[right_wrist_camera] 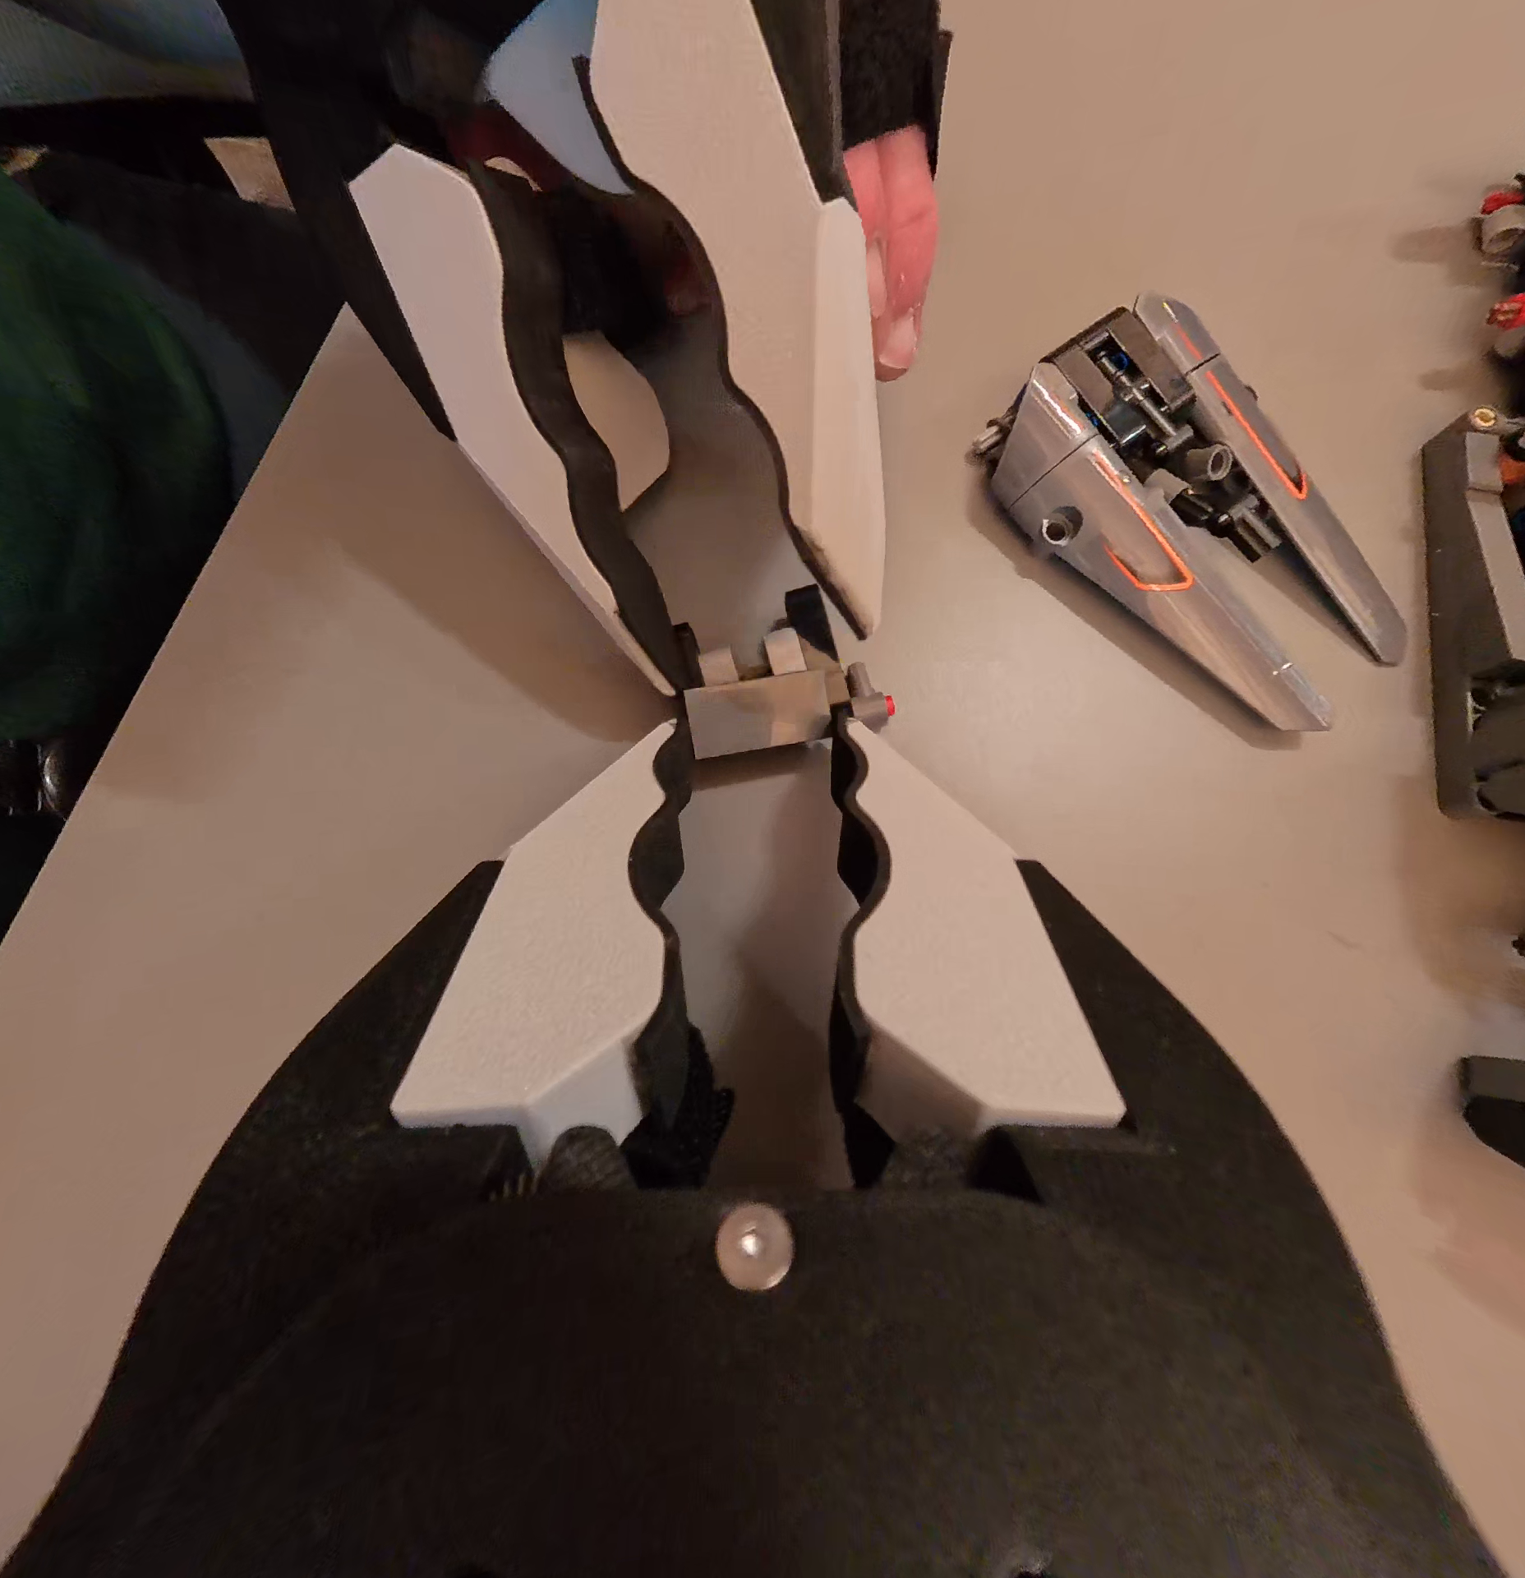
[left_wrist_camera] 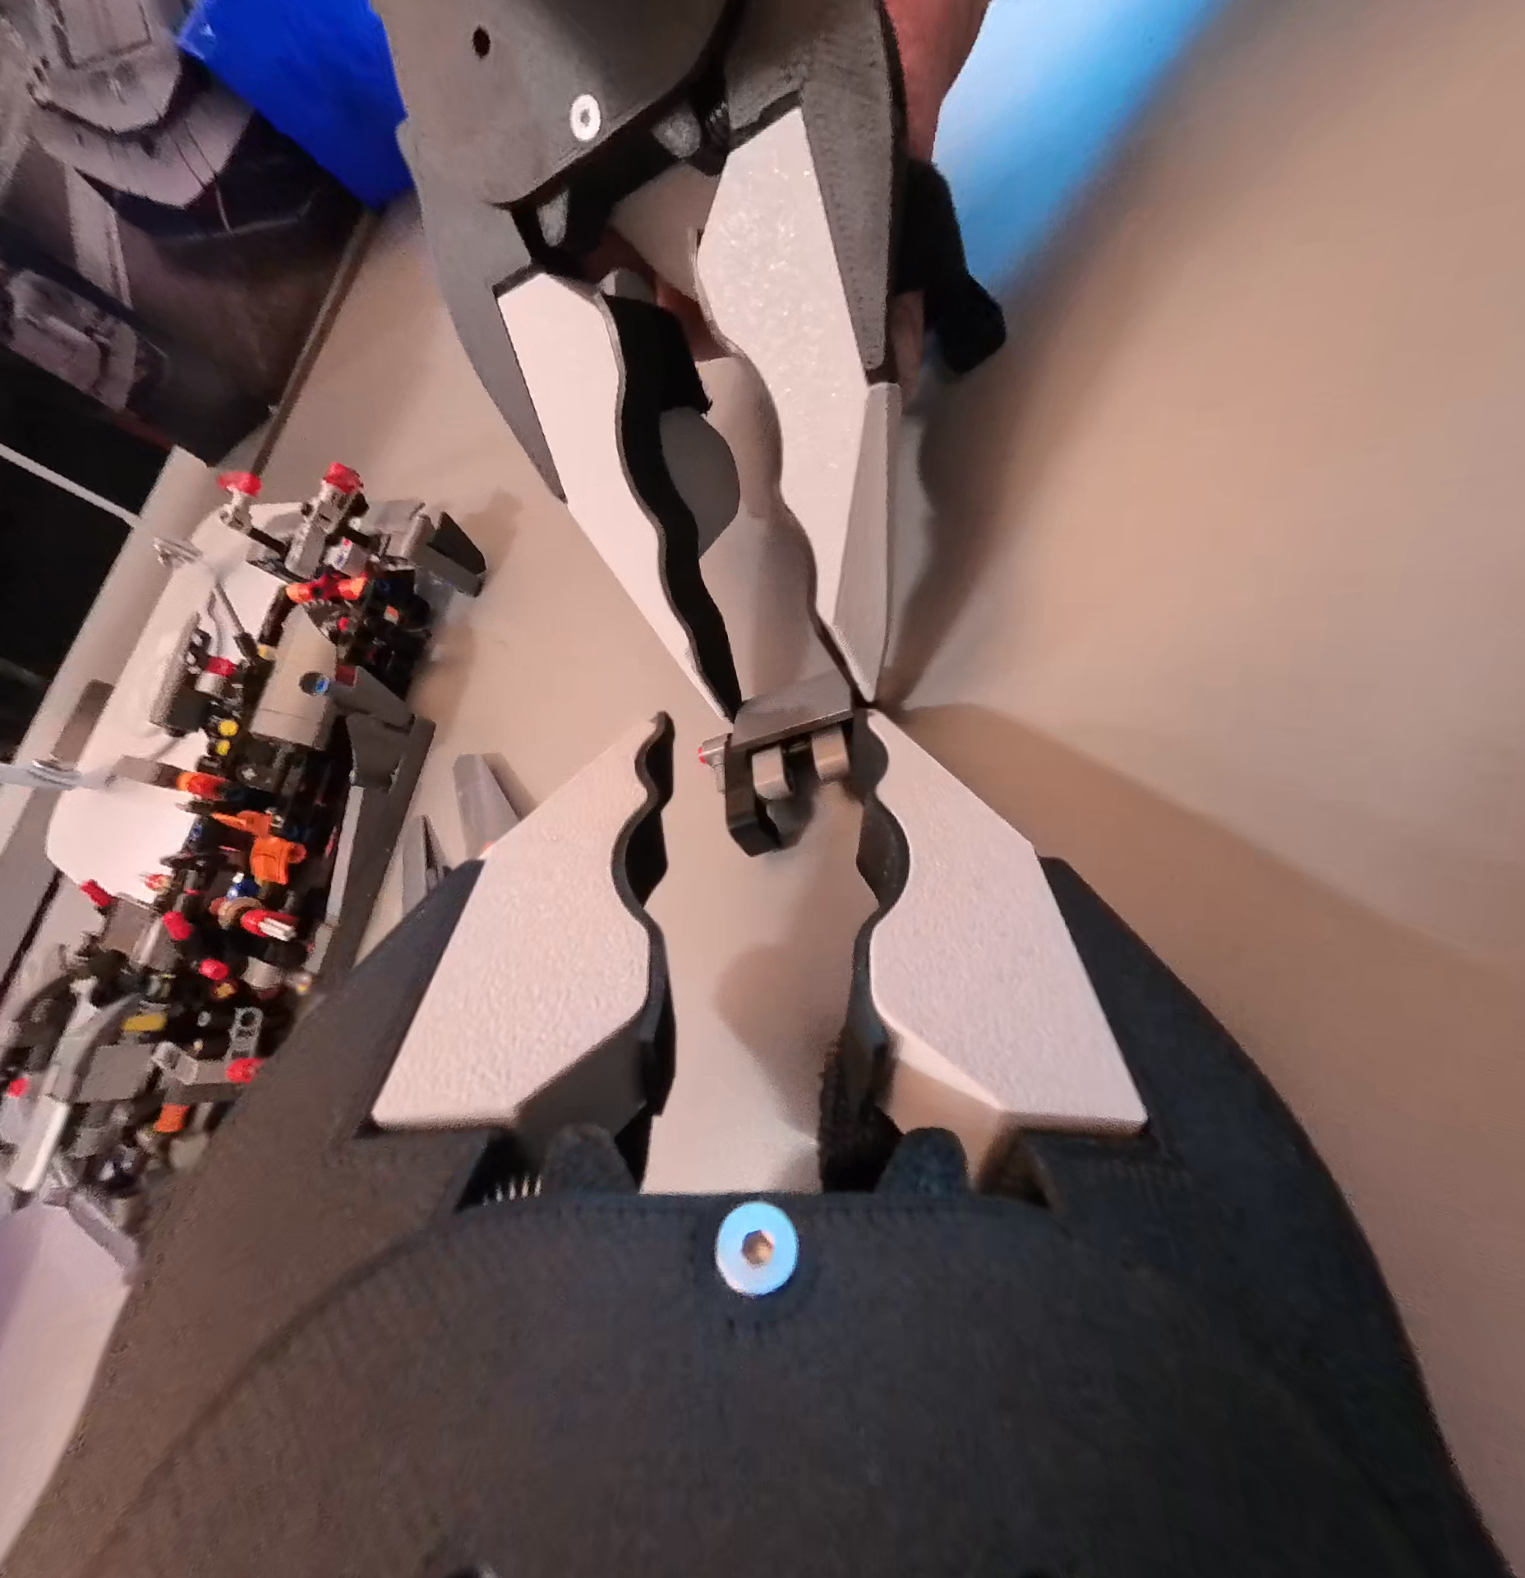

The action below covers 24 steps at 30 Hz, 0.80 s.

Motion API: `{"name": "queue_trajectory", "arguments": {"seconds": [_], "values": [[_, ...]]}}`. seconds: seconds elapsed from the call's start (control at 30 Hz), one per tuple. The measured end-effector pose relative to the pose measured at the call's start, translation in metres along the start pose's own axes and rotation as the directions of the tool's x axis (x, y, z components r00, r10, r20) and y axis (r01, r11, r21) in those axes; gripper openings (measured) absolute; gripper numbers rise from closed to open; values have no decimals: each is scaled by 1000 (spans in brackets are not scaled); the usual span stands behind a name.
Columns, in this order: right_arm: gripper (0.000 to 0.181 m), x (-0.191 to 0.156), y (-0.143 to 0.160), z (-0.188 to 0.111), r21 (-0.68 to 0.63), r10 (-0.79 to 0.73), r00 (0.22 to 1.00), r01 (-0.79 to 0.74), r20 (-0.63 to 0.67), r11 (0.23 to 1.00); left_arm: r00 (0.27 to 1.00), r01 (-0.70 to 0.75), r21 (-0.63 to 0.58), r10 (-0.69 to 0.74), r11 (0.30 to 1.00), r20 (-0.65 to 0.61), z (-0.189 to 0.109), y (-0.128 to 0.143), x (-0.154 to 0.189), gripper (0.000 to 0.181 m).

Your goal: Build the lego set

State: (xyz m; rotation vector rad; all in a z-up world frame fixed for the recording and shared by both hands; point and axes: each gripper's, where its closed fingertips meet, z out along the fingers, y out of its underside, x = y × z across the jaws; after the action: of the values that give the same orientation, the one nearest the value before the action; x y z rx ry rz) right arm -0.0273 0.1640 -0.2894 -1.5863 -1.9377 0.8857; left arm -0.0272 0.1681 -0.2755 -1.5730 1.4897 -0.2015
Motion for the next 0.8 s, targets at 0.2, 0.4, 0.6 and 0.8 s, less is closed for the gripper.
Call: {"name": "queue_trajectory", "arguments": {"seconds": [0.2,0.4,0.6,0.8], "values": [[31,-1,0,1,4,4,1000,-4,1,1000,993,100,-35,-102,994,-56,-2,3,0,42],[31,-2,0,2,7,4,1000,-4,6,1000,981,171,-21,-172,985,-87,-12,-6,4,49],[31,-3,0,3,12,10,1000,-10,12,1000,970,227,-99,-234,969,-67,-5,9,11,50],[31,-5,2,4,4,7,1000,-7,14,1000,966,248,-121,-254,961,-45,1,17,11,39]]}}
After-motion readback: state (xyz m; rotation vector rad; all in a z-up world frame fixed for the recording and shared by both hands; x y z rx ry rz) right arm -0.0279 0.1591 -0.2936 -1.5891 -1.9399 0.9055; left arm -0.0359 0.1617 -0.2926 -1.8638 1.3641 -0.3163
